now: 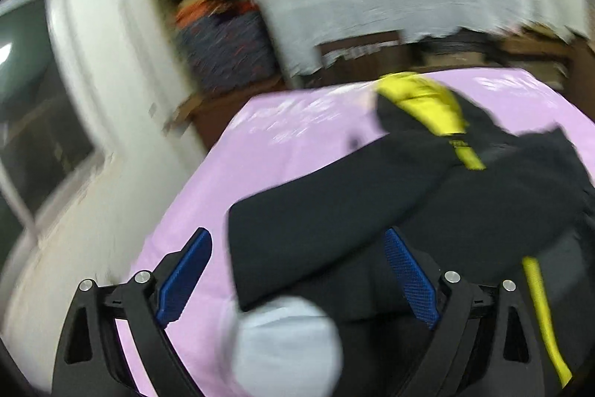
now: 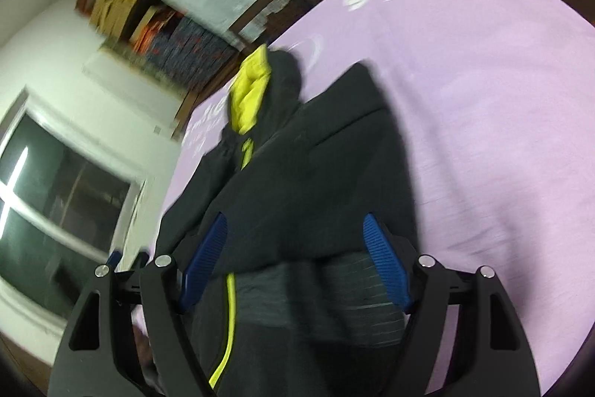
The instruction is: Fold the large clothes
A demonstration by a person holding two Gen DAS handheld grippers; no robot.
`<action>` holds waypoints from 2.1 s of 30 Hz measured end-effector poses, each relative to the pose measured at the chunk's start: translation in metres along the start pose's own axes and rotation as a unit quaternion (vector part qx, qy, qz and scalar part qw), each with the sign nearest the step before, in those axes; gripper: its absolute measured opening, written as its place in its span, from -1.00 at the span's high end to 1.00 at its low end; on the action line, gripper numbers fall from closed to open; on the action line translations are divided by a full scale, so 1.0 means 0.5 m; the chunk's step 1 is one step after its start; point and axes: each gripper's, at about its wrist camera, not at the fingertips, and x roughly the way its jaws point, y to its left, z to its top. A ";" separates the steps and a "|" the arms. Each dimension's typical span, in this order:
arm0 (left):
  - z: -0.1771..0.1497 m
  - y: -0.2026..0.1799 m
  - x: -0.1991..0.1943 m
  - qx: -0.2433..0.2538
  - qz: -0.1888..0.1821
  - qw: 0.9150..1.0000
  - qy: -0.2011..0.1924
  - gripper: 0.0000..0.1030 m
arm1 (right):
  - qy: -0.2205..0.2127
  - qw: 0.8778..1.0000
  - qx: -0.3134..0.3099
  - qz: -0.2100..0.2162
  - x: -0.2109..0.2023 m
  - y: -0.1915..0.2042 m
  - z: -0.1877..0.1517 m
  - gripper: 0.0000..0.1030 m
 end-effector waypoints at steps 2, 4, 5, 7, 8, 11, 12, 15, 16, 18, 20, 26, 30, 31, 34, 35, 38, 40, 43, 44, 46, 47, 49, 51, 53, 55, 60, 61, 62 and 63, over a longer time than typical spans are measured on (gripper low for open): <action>-0.005 0.039 0.044 -0.052 -0.029 0.998 0.036 -0.82 | 0.010 1.000 -0.026 0.008 0.017 0.028 -0.011 -0.44; -0.001 0.047 0.065 -0.071 -0.065 0.994 0.049 -0.82 | 0.015 0.999 -0.039 -0.014 0.042 0.053 -0.013 -0.44; 0.002 0.041 0.072 -0.070 -0.076 0.993 0.050 -0.82 | 0.021 0.999 -0.040 -0.019 0.056 0.064 -0.010 -0.46; 0.013 0.012 0.089 -0.040 -0.088 0.994 0.051 -0.82 | 0.035 0.998 -0.034 -0.025 0.093 0.088 0.007 -0.46; 0.014 -0.007 0.098 -0.019 -0.090 0.994 0.057 -0.83 | 0.038 0.998 -0.032 -0.032 0.110 0.099 0.019 -0.47; 0.013 -0.022 0.135 -0.012 -0.117 0.990 0.084 -0.83 | 0.046 0.997 -0.040 -0.037 0.168 0.140 0.058 -0.46; 0.006 -0.023 0.138 -0.021 -0.127 0.987 0.095 -0.83 | 0.052 0.997 -0.039 -0.043 0.195 0.152 0.068 -0.42; 0.003 -0.027 0.162 -0.012 -0.134 0.983 0.124 -0.83 | 0.053 0.994 -0.067 -0.065 0.243 0.190 0.082 -0.40; 0.003 -0.030 0.163 -0.008 -0.132 0.983 0.124 -0.83 | 0.059 0.993 -0.074 -0.070 0.261 0.199 0.082 -0.40; -0.006 -0.035 0.149 -0.004 -0.127 0.984 0.124 -0.84 | 0.069 0.991 -0.078 -0.080 0.288 0.204 0.078 -0.28; -0.007 -0.034 0.152 -0.008 -0.130 0.983 0.126 -0.84 | 0.066 0.991 -0.070 -0.089 0.309 0.205 0.079 -0.19; -0.004 -0.028 0.150 -0.013 -0.132 0.983 0.127 -0.84 | 0.074 0.992 -0.069 -0.071 0.366 0.237 0.089 0.09; -0.003 -0.027 0.151 -0.014 -0.132 0.983 0.129 -0.84 | 0.064 0.988 -0.097 -0.100 0.392 0.260 0.078 0.31; -0.003 -0.027 0.151 -0.014 -0.132 0.983 0.129 -0.84 | 0.062 0.987 -0.105 -0.100 0.393 0.266 0.076 0.61; -0.001 -0.019 0.145 -0.021 -0.126 0.984 0.124 -0.84 | 0.048 0.989 -0.106 -0.092 0.375 0.281 0.075 0.81; 0.001 -0.013 0.142 -0.025 -0.123 0.985 0.120 -0.84 | 0.040 0.990 -0.108 -0.085 0.360 0.290 0.076 0.81; 0.008 0.011 0.127 -0.045 -0.111 0.987 0.104 -0.84 | 0.004 0.990 -0.130 -0.057 0.270 0.331 0.075 0.82; 0.012 0.024 0.111 -0.051 -0.104 0.989 0.088 -0.84 | -0.019 0.987 -0.145 -0.059 0.212 0.344 0.076 0.82; 0.011 0.024 0.101 -0.047 -0.106 0.990 0.085 -0.84 | -0.064 0.984 -0.141 -0.088 0.122 0.309 0.081 0.82; 0.009 0.022 0.103 -0.045 -0.109 0.989 0.089 -0.84 | -0.076 0.984 -0.119 -0.108 0.098 0.270 0.084 0.82; 0.002 0.011 0.116 -0.035 -0.113 0.987 0.108 -0.84 | -0.070 0.986 -0.078 -0.129 0.085 0.199 0.082 0.82; -0.002 0.006 0.123 -0.030 -0.109 0.987 0.117 -0.84 | -0.055 0.988 -0.043 -0.136 0.084 0.143 0.074 0.82; -0.014 -0.003 0.138 -0.022 -0.101 0.985 0.135 -0.87 | -0.030 0.990 -0.002 -0.138 0.090 0.071 0.055 0.82; -0.017 0.002 0.139 -0.029 -0.105 0.984 0.138 -0.87 | -0.015 0.993 0.033 -0.115 0.093 0.018 0.034 0.80; -0.021 0.008 0.139 -0.033 -0.106 0.984 0.142 -0.87 | -0.016 0.994 0.046 -0.093 0.090 0.003 0.029 0.80; -0.023 0.014 0.136 -0.035 -0.103 0.984 0.144 -0.87 | -0.021 0.995 0.038 -0.094 0.080 0.017 0.035 0.80; -0.006 0.057 0.063 -0.040 -0.085 0.991 0.092 -0.86 | -0.051 0.985 -0.038 -0.161 0.028 0.059 0.024 0.31; -0.001 0.064 0.045 -0.041 -0.078 0.993 0.075 -0.86 | -0.066 0.980 -0.044 -0.185 0.011 0.061 0.022 0.09; 0.005 0.071 0.027 -0.043 -0.068 0.995 0.055 -0.86 | -0.084 0.974 -0.046 -0.204 -0.006 0.059 0.020 -0.04; 0.011 0.075 0.007 -0.043 -0.054 0.997 0.030 -0.86 | -0.093 0.972 -0.048 -0.209 -0.022 0.059 0.019 -0.04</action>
